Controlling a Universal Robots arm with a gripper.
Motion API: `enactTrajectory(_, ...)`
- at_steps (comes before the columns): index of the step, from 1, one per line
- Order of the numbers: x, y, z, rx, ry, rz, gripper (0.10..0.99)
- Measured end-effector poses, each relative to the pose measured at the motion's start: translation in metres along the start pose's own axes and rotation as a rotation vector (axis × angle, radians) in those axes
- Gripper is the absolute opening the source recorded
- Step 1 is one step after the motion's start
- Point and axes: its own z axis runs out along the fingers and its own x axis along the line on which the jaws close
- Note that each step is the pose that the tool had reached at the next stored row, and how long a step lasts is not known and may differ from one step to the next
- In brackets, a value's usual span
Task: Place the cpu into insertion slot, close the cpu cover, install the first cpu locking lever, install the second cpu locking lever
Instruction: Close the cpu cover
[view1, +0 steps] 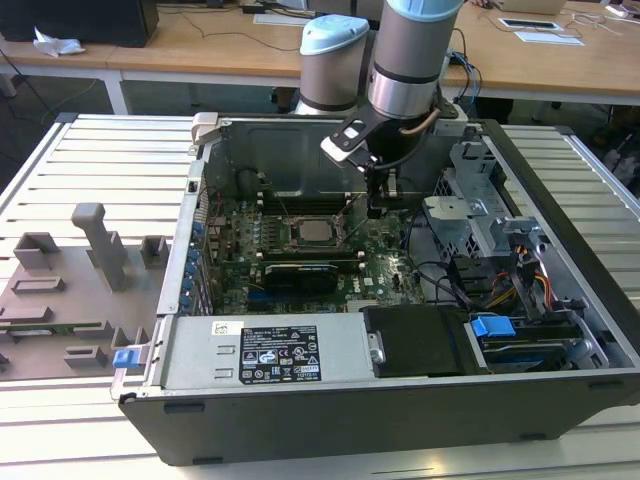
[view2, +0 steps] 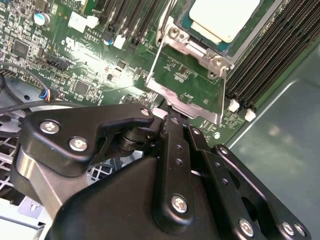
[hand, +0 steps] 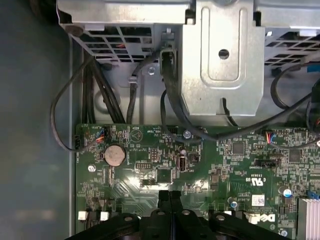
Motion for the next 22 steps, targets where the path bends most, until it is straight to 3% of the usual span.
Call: enactTrajectory(22, 0.0003, -0.0226, 0.0002, 0.0, 0.0, 0.0, 0.106)
